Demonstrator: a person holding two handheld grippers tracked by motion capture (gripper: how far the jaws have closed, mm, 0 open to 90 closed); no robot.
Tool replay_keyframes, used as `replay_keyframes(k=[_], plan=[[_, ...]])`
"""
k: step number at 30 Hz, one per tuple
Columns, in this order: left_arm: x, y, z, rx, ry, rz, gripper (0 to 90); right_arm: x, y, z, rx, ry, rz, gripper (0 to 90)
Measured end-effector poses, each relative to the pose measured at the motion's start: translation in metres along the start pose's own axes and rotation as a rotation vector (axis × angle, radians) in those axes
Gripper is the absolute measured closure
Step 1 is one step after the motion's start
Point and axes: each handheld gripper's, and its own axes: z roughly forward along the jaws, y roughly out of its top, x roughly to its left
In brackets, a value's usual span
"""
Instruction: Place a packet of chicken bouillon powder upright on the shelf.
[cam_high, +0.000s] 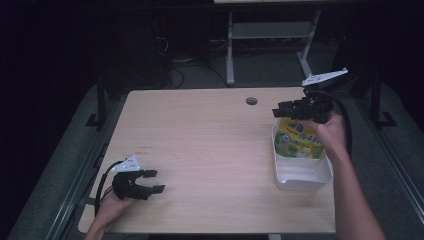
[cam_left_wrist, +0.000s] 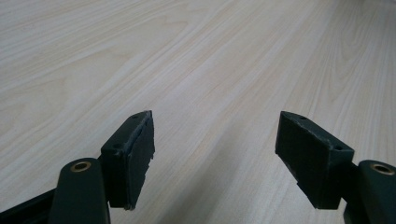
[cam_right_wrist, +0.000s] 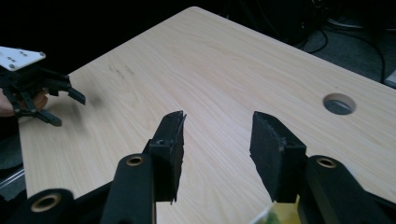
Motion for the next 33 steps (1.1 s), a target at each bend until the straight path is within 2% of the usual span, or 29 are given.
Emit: replay_keyframes(k=[9,19,33], plan=[[0.000,0.001,-0.002,0.000,0.015,0.007,26.2,0.026,0.004,0.023,0.007,0.034,-0.023,49.3],[0.001,0.002,-0.005,0.002,0.025,0.011,24.8,0.044,0.006,0.043,0.024,0.066,-0.035,45.2],[0.002,0.001,-0.007,0.006,0.038,0.010,23.5,0.060,0.006,0.065,0.021,0.109,-0.031,42.2]])
